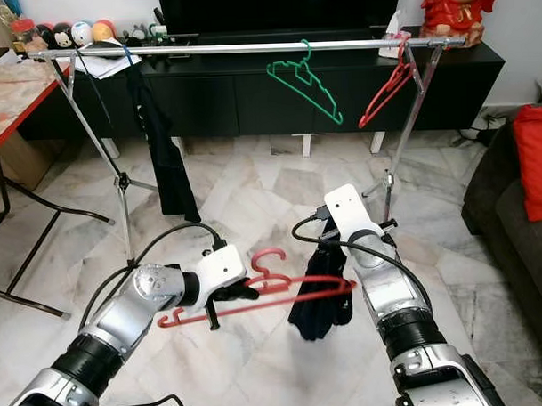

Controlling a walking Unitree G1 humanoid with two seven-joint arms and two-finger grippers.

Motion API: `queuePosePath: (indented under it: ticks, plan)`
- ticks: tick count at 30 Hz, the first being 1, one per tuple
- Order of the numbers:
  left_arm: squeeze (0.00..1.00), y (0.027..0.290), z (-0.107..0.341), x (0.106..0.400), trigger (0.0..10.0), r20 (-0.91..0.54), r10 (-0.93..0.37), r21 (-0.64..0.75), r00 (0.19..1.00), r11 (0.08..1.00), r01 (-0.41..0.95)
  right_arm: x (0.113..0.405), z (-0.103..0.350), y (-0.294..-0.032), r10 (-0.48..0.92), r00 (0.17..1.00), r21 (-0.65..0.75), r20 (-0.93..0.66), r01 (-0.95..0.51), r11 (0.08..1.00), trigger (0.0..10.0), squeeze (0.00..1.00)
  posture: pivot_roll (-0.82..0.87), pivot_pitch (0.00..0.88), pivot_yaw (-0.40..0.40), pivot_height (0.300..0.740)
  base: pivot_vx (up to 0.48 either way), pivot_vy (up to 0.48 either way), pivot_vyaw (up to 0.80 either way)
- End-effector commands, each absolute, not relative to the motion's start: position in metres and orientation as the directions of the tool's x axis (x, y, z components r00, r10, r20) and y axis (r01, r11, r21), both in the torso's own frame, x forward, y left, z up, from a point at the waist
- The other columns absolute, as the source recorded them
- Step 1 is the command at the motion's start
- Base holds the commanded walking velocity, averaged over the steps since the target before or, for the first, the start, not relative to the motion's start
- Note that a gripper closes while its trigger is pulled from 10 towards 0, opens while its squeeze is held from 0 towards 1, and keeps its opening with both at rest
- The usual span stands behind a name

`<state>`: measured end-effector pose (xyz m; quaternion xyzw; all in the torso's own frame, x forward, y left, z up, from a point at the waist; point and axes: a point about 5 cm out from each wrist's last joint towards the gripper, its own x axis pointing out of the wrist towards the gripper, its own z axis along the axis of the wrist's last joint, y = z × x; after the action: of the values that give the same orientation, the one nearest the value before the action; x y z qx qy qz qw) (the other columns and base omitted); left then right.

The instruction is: Hang hanger

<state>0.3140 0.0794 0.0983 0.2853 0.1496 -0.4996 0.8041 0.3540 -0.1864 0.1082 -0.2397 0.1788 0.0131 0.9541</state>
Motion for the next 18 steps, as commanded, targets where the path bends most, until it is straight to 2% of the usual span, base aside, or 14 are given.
queuePosePath:
  ticks: [1,8,18]
  plan:
    - [0.00,0.084,0.103,0.322,10.0,-0.511,-0.691,0.340,0.511,0.384,0.859,0.356,0.118,-0.186,-0.058,0.948,-0.460,-0.312,-0.098,0.882,10.0,0.00,-0.13,0.031,0.029,0.740,0.000,0.000,0.00]
    - [0.00,0.083,0.108,0.329,10.0,-0.454,-0.668,0.374,0.590,0.458,0.806,0.355,0.119,-0.178,-0.011,0.947,-0.449,-0.320,-0.141,0.883,10.0,0.00,-0.13,0.031,0.029,0.740,0.000,0.000,0.00]
    - [0.00,0.077,0.113,0.331,10.0,-0.405,-0.674,0.377,0.618,0.493,0.784,0.351,0.116,-0.171,0.012,0.943,-0.441,-0.334,-0.168,0.882,10.0,0.00,-0.13,0.027,0.027,0.740,0.000,0.000,0.00]
